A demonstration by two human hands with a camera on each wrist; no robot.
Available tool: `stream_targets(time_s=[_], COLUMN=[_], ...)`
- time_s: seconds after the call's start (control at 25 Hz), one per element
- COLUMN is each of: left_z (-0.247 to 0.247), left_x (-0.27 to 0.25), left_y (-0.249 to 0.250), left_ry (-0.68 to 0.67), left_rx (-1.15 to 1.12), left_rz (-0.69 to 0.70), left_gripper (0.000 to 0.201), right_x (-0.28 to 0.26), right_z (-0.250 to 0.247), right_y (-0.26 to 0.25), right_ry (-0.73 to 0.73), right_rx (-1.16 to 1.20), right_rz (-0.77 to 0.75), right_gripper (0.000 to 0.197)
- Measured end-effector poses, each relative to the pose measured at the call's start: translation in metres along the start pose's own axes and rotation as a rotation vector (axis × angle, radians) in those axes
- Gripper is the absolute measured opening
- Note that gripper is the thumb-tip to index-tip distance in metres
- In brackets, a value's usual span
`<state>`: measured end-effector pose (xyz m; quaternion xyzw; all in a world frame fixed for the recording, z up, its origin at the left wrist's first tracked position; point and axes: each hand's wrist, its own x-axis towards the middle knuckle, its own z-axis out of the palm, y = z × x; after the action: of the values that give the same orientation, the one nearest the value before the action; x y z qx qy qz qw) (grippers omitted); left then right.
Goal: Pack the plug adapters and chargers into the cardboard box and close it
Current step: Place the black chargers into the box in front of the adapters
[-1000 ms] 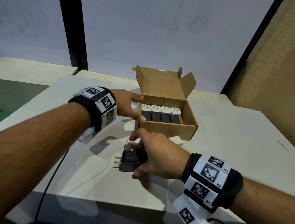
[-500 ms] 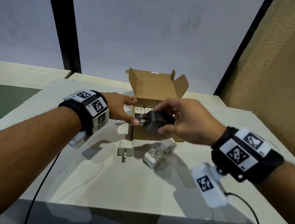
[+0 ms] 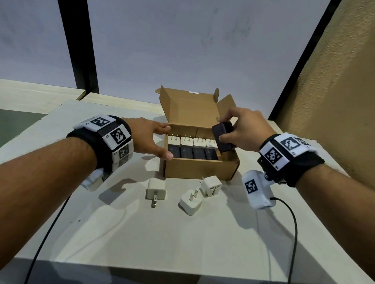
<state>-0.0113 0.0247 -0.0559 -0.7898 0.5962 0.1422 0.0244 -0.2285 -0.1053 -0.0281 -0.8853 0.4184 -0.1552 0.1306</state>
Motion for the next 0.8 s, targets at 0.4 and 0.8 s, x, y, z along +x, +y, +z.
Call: stream_targets(time_s=[0.4, 0.8], left_z=[0.000, 0.002], left_x=[-0.001, 0.000], left_y=[0.000, -0.002], left_ry=[0.001, 0.015], left_rx=[0.020, 0.016], left_rz=[0.008, 0.019], left_gripper=[0.099, 0.098], right_x=[0.029, 0.031], right_z=[0.019, 0.033], right_y=[-0.024, -0.009], right_ry=[-0.167, -0.320], right_rx=[-0.432, -0.460], right_rz=[0.055, 0.097], right_gripper=[0.034, 0.032])
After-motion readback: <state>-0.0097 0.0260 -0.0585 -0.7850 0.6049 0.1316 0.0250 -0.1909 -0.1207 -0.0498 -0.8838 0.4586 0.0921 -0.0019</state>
